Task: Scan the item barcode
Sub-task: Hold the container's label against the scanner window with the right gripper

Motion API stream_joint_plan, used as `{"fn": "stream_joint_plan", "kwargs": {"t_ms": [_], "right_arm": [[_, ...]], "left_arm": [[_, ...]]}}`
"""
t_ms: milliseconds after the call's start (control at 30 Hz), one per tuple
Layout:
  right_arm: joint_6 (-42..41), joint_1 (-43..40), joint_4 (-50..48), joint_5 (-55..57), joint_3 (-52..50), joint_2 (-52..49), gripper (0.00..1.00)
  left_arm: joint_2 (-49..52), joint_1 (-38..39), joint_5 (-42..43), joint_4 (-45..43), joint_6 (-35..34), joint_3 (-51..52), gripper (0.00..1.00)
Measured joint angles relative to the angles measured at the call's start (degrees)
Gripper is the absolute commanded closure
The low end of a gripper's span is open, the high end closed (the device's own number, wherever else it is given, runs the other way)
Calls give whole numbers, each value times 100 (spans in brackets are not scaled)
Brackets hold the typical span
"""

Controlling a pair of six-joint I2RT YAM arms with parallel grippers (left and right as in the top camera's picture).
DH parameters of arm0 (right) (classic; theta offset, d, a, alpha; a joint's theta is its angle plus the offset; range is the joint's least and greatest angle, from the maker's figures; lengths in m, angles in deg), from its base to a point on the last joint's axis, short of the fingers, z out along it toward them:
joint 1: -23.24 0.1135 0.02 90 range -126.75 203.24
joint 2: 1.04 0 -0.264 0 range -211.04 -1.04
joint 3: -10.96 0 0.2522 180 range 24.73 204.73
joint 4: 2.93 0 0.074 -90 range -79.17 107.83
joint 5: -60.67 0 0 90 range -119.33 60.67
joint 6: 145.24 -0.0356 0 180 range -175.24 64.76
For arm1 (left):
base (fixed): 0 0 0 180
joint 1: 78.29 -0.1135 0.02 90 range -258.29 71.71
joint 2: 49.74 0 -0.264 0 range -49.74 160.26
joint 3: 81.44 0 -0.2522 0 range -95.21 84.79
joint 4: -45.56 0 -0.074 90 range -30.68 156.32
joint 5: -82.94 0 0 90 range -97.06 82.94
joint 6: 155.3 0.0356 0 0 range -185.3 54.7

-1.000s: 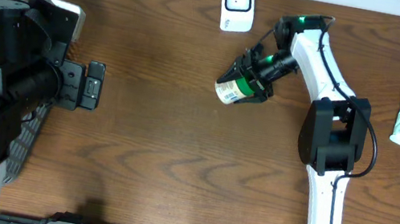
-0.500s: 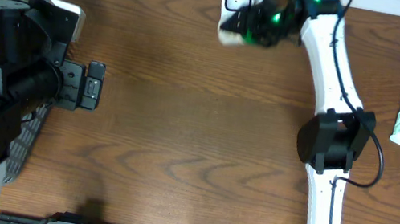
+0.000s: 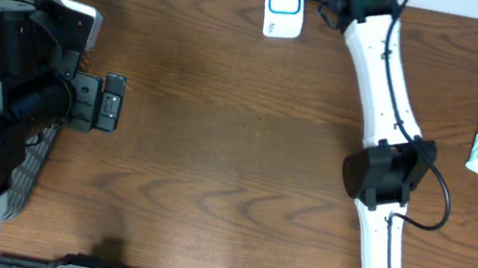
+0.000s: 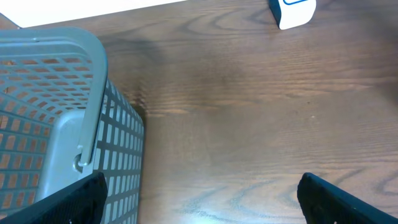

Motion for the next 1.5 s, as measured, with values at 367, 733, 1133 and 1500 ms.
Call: {"fn": "stream_joint_plan", "kwargs": {"t_ms": [367, 733, 1133, 1500], "right_arm": [[0, 538, -1458, 1718, -999, 0, 64], [0, 612, -2944, 2741, -2107, -2, 55], [2, 625, -3480, 2859, -2564, -2, 49], [4, 638, -1845, 3040, -2612, 319, 47]], "left_arm": [[0, 0, 0, 0, 0, 0, 2], [0, 0, 0, 0, -2, 0, 2], [0, 0, 0, 0, -15, 0, 2], [0, 0, 0, 4, -17, 0, 2]]}}
